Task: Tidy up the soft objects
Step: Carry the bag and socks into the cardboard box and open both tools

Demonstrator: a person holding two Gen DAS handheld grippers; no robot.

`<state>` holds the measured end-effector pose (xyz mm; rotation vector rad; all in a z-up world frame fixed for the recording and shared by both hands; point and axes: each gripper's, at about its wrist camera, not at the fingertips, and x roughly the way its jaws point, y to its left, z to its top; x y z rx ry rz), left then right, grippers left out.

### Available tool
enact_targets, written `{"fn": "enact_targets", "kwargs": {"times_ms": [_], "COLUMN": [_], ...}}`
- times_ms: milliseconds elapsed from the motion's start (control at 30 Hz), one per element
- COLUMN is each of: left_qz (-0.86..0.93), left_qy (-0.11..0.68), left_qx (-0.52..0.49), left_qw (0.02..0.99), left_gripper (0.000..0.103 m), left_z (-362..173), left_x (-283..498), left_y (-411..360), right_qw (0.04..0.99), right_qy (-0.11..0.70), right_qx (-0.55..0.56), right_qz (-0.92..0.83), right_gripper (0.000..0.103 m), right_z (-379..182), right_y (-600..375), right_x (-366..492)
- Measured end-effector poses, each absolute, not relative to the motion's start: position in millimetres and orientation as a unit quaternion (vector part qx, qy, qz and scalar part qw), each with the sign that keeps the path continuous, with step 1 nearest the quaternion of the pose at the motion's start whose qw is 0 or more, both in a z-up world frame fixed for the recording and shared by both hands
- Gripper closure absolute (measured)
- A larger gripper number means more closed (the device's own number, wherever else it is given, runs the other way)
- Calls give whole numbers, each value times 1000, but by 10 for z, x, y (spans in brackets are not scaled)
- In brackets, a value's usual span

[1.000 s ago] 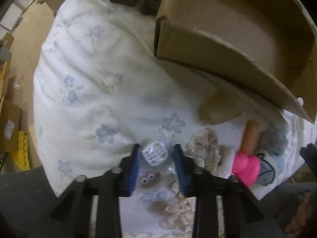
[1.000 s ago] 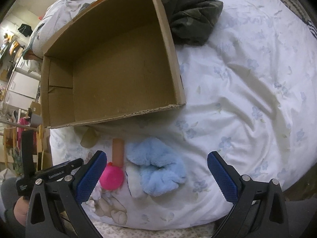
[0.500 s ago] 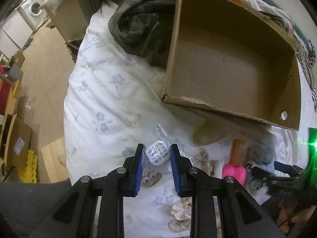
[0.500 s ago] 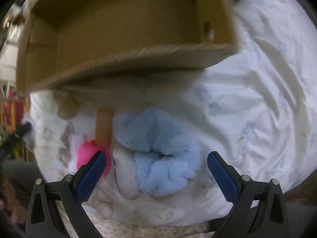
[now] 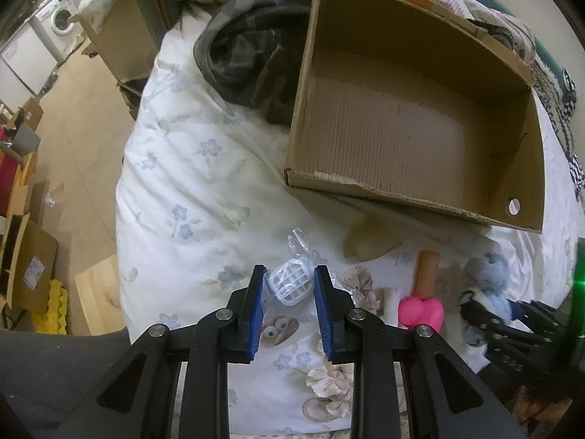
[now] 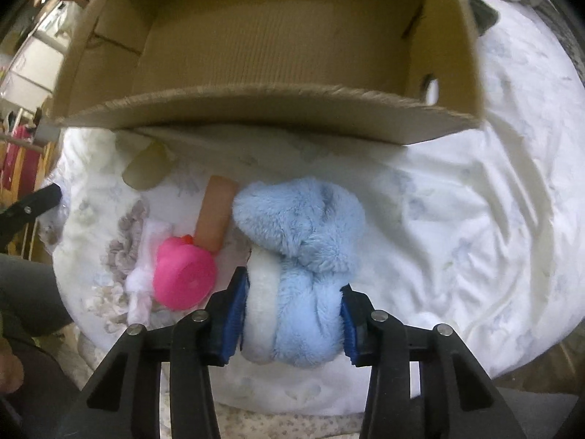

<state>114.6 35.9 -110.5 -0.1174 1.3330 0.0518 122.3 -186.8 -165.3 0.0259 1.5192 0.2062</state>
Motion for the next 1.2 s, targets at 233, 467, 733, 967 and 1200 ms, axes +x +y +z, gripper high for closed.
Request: {"fn": "enact_targets", "kwargs": {"times_ms": [233,467,733,967,1200], "left_qz": [49,26,-7,-22,-28], "left_qy": [583,518,484,484,492], "left_qx": [-52,-50,-20,11,12], "left_qw": [809,854,875,875,870], "left_gripper": [80,80,80,80,80], "left_z": [-829,-231,123,-59,-447], "left_x": [1141,1263,1702,2151,2271], "left_y": [385,256,8,-140,-229], "right_qw": [773,829,859,865,847], "right_qy": [624,543,489,481,514], "right_qx": [47,48,70,79,84], "right_qz": [102,124,132,120,107], "right_gripper": [57,57,57,57,57], "right_z": [-992,-464,-88,-227,-769], "right_y": [-2041,-2221,-2208,-2171,-2188], "right_x": [1002,1063,1573,2040,2209]}}
